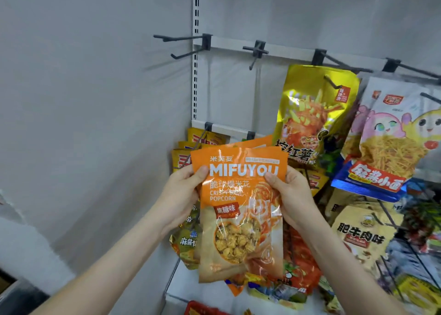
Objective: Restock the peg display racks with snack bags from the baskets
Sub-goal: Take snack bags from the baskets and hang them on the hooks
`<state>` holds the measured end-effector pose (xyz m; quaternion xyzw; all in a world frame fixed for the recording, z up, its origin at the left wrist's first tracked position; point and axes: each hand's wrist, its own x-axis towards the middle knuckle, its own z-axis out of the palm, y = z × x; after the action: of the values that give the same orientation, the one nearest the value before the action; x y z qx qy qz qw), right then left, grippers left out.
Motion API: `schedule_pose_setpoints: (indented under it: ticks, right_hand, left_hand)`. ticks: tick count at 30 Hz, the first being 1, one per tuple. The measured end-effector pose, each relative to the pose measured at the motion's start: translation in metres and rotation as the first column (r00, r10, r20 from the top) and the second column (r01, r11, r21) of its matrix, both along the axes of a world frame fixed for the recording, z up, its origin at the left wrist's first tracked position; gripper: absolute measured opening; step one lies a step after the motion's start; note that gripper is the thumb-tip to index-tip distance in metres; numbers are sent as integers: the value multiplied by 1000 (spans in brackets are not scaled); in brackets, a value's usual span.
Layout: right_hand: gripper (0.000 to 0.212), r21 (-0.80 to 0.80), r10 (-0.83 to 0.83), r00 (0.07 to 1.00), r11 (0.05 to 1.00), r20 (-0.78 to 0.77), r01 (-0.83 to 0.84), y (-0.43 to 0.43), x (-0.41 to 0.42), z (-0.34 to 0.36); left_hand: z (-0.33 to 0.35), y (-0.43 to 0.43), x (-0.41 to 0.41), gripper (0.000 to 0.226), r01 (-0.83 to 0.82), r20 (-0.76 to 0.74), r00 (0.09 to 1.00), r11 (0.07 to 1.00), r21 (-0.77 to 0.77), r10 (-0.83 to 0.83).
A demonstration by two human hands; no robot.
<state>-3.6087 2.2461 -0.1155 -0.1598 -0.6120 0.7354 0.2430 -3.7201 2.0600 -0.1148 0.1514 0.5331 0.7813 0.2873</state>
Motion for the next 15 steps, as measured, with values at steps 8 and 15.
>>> schedule_pose_setpoints:
  ticks: [8, 15]
  right_hand:
    - [20, 13, -24, 999, 1000, 39, 24, -3, -5, -3]
    - [26, 197, 42, 995, 979, 88, -58, 8, 3, 2]
  left_hand:
    - [-11, 2, -6, 32, -22, 108, 994, 1000, 12, 21]
    - [-4, 10, -2, 33, -93, 164, 981, 995, -49, 99]
